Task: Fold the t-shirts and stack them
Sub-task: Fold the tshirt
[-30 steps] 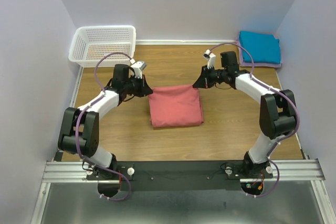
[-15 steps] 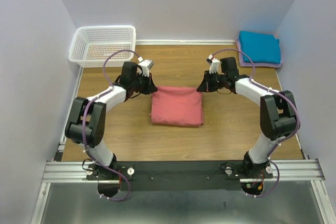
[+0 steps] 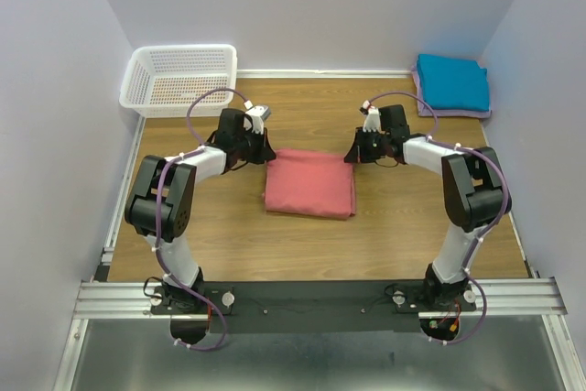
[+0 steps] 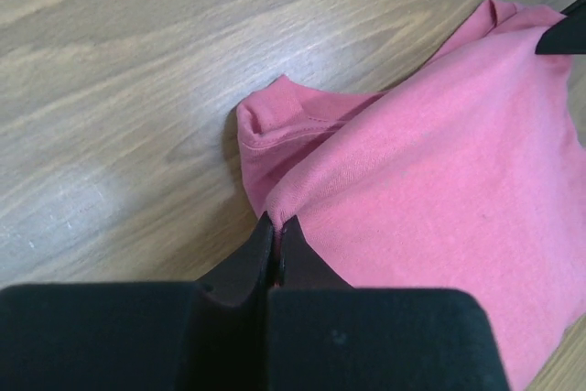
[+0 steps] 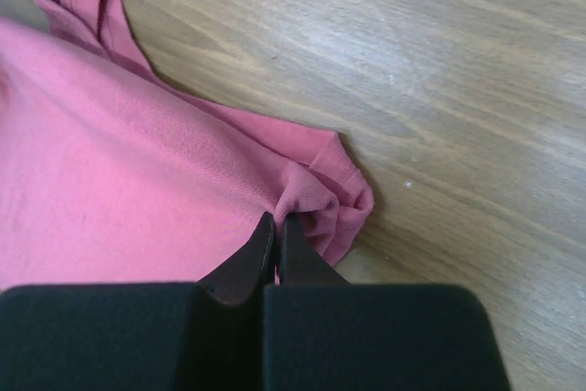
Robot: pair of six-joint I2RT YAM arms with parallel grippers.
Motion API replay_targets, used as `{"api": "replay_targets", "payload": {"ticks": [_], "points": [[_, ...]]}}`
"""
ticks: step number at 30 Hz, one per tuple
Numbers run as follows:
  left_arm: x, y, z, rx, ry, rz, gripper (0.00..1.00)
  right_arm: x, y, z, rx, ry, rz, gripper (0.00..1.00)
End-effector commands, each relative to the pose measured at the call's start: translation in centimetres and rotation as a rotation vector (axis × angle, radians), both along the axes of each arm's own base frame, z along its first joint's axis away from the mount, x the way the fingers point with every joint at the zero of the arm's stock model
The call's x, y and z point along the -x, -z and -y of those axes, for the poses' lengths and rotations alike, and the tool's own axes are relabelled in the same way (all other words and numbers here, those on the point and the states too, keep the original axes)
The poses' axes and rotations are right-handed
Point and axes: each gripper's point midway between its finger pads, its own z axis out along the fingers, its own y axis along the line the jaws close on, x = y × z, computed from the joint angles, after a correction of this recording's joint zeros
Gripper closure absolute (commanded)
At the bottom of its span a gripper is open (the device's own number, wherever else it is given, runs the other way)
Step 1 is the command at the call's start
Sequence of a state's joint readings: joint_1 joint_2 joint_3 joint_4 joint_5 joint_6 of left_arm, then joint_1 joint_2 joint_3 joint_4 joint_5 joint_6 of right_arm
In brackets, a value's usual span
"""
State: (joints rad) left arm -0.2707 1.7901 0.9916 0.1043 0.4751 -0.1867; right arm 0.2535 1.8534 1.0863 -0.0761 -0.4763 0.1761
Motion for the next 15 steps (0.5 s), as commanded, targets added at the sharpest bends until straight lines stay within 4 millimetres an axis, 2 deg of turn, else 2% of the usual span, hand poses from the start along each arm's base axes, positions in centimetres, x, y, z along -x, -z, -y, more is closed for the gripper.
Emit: {"api": "replay_targets", "payload": {"ticks": [1,5,15], "points": [[-1.2,-2.9,1.0,0.026,0.040,0.116,1.00,-0.6,2.3,1.3,0.050,0.091,-0.009,0.99],[-1.2,-3.4,1.7,0.033,0.063,0.131,1.00,-0.3,3.9,2.0,0.067,0.134,-0.028,0.99],[-1.9,-4.4,2.5,0.035,0.079,0.167,1.00,2.1,7.4,2.8,0.064,0.176,-0.155,0.99]]}}
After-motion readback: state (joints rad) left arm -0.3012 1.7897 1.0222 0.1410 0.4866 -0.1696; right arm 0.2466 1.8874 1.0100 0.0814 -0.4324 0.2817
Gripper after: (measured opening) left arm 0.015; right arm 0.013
